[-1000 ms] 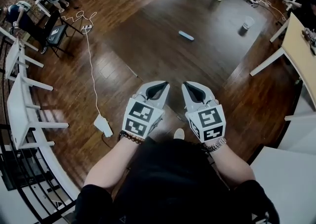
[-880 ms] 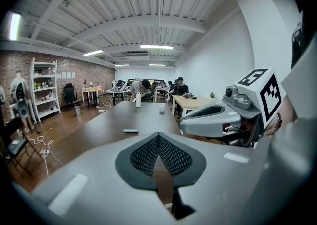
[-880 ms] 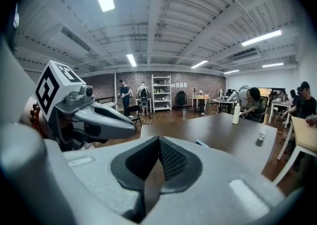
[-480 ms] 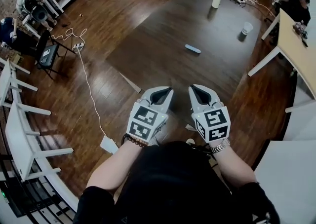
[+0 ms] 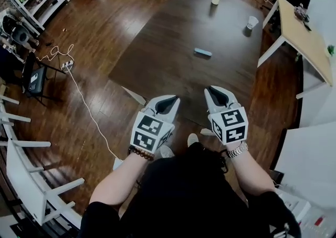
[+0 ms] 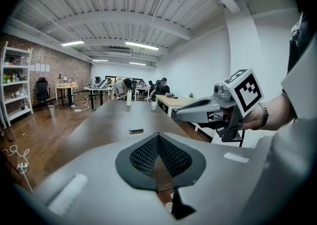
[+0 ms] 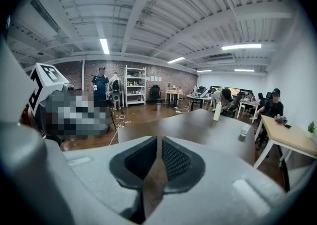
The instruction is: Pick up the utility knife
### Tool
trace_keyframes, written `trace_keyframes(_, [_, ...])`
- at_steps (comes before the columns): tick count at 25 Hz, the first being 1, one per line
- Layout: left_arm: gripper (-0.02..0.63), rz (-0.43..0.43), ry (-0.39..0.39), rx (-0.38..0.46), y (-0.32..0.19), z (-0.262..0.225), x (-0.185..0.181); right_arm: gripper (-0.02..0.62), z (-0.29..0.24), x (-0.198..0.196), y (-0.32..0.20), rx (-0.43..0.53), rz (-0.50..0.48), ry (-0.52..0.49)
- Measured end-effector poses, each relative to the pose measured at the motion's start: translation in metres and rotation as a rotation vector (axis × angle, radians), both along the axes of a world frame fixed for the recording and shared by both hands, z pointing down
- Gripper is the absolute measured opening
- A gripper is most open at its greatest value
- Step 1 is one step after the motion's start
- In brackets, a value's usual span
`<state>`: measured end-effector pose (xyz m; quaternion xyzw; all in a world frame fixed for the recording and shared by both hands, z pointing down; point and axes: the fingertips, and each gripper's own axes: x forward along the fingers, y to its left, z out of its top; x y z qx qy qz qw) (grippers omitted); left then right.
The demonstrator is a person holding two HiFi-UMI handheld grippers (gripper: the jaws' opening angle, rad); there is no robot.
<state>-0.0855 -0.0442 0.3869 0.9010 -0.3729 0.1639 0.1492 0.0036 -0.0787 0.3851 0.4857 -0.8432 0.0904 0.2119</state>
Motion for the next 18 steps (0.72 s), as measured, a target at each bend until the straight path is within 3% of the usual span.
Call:
trace_keyframes(10, [0.017,0.025,-0.041,-0.03,-0.056,0.017,-0.003,0.058,0.033,0.019,-0.075,-0.037,0.033,0.055])
trace_keyframes(18, [0.017,0.06,-0.073,-0.125,-0.14,0.056,0.03,0.088,0.092,0.049,-0.169,-0.087,0.018,0.131])
